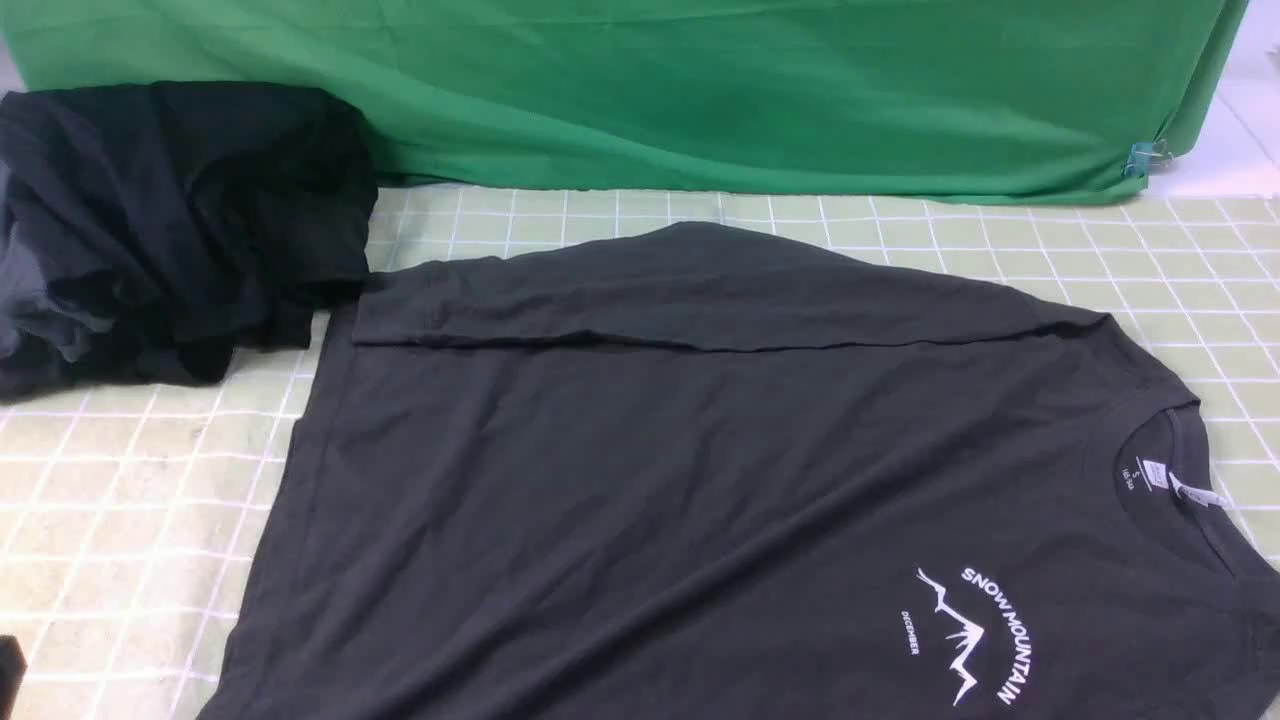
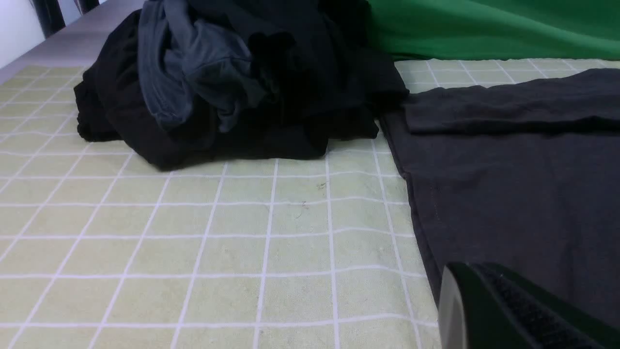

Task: Fold a long-sleeved shirt over a green coffee tablecloth.
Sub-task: 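Grasp the left edge of the dark T-shirt lying flat on the table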

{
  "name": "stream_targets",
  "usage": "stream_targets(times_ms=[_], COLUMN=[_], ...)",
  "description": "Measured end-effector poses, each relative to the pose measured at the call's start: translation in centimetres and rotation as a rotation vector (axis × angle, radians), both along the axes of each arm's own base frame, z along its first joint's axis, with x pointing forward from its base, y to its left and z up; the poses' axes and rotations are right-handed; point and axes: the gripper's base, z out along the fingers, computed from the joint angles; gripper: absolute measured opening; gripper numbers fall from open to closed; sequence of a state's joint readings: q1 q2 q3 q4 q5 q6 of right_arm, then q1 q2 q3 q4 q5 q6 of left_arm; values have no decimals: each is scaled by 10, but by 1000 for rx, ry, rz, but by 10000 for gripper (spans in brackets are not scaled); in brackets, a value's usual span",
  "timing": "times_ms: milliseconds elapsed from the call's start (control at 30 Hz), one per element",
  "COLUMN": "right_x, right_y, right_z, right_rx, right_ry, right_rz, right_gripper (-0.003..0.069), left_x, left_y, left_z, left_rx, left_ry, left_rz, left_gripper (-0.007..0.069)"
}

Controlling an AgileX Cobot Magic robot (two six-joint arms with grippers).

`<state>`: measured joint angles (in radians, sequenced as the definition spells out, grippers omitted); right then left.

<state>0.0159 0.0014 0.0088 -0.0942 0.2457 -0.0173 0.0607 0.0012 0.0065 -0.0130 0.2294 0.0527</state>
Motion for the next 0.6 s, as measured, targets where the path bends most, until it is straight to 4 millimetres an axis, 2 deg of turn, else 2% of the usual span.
stream_targets(times_ms=[500,600], right_x=[0,0], right_y=[0,0], right_z=[0,0], right_rx=[0,0], right_ry=[0,0], right_rz=[0,0], right_gripper=[246,246], left_x=[0,1], left_y=[0,0], left_z=[0,5], left_rx=[20,-2], left_ry=[-3,-59], left_rz=[2,1], left_gripper=[1,1])
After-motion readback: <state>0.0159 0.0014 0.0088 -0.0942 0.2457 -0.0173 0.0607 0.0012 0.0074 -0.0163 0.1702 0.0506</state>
